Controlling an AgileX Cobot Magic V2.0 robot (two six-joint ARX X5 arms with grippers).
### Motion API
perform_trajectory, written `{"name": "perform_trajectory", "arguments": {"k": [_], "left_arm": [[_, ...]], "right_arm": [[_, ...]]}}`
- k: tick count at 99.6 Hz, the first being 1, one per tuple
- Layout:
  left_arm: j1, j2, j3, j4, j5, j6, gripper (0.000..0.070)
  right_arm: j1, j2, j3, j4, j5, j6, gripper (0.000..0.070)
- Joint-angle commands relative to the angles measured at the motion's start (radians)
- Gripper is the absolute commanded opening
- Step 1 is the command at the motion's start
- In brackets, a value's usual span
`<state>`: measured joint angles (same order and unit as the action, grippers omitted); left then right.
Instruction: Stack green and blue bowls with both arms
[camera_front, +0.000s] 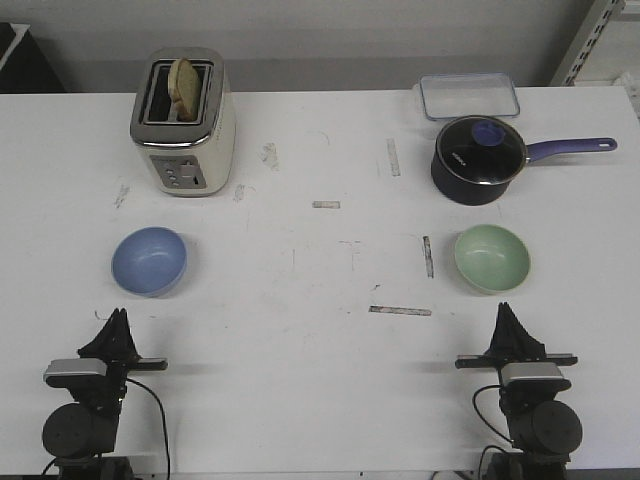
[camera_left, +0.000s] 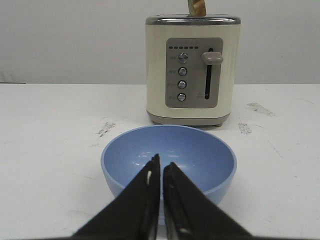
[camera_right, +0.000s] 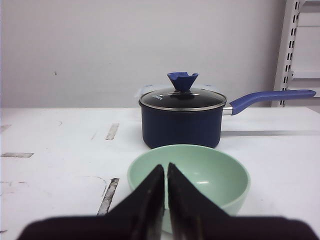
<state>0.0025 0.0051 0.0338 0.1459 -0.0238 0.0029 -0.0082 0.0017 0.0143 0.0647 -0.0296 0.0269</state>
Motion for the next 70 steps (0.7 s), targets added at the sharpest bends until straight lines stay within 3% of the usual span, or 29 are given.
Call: {"name": "perform_trajectory", "arguments": {"k": [1, 43, 70], "left_arm": [[0.001, -0.002, -0.021, 0.012, -0.003, 0.008, 0.0001], [0.001, -0.002, -0.021, 0.012, -0.003, 0.008, 0.0001], [0.001, -0.002, -0.021, 0.012, -0.003, 0.008, 0.0001]], "right_arm": [[-0.002, 0.0, -0.002, 0.014, 0.003, 0.002, 0.0003], [0.0, 0.0, 0.016, 0.013, 0.0, 0.021, 0.0003], [0.002, 0.087, 0.134, -0.024, 0.001, 0.016, 0.0003]]}}
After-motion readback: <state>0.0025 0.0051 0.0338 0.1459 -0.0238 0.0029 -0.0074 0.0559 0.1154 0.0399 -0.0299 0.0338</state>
